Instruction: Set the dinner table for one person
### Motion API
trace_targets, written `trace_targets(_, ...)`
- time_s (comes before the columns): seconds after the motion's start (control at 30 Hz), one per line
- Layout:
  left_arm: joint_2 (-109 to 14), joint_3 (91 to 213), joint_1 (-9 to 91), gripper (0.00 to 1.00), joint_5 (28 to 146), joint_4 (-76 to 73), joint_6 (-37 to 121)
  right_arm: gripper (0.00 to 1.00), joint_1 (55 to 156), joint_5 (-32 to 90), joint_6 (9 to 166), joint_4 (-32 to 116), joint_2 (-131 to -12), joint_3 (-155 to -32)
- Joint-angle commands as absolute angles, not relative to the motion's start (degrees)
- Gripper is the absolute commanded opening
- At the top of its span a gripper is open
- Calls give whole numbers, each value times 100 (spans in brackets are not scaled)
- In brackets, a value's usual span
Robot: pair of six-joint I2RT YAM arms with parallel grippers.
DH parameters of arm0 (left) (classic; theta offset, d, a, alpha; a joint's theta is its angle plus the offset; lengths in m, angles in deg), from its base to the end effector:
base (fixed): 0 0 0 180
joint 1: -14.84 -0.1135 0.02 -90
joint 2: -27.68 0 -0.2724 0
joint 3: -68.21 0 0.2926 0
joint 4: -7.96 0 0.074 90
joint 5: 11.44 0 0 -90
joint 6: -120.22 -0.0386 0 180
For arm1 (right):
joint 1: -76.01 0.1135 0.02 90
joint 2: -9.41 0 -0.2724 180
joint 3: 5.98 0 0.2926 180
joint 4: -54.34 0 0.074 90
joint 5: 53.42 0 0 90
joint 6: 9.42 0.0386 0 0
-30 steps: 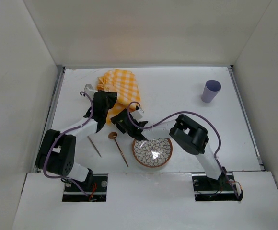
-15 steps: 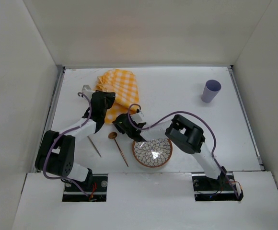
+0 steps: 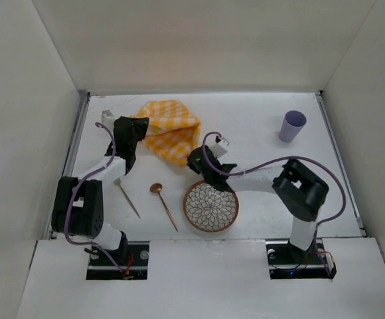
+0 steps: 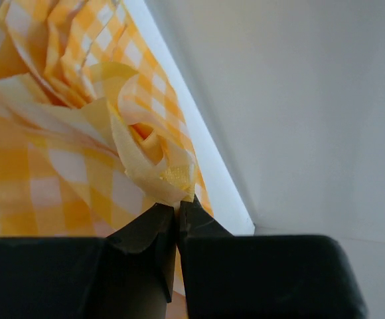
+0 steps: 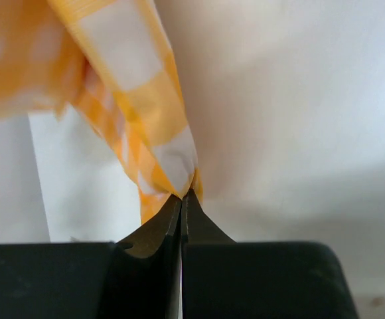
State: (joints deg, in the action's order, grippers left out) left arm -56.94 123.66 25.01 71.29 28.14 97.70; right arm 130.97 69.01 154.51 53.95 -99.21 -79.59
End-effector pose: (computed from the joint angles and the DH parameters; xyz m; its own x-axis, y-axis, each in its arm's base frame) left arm 0.3561 -0.0589 0.2245 -0.1071 -0.9117 -0.3966 -0.1221 0.4079 -0.9048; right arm 0.2658 0.3430 0.1420 -0.5150 0.6783 -0.5241 0.1978 0.6890 0.6973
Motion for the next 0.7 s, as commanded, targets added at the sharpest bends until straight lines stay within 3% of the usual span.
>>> trace_targets(0.0,-5940,12977,2244,2,7495,3093,10114,2,12450,6999,13985,5745,-9045,-7820)
trace_targets(0.23,-6828,14803,2086,0,8109,2690,10448,0,10789,6286,11568,4893,-8481,-9056)
trace_targets(0.43,-6523,15870,2103,0,8638,2583,10081,0,10427,7400,8537,5190,-8059,-10394)
trace_targets(0.53,-5987,15188,2094,0,8629,2943,9711,1,10689,7481,7174,6251,-7682,-9775)
trace_targets(0.67,-5292,13064,2156,2,8331,3987,9430,5,11295,7507,6722,7404,-7207,-7694)
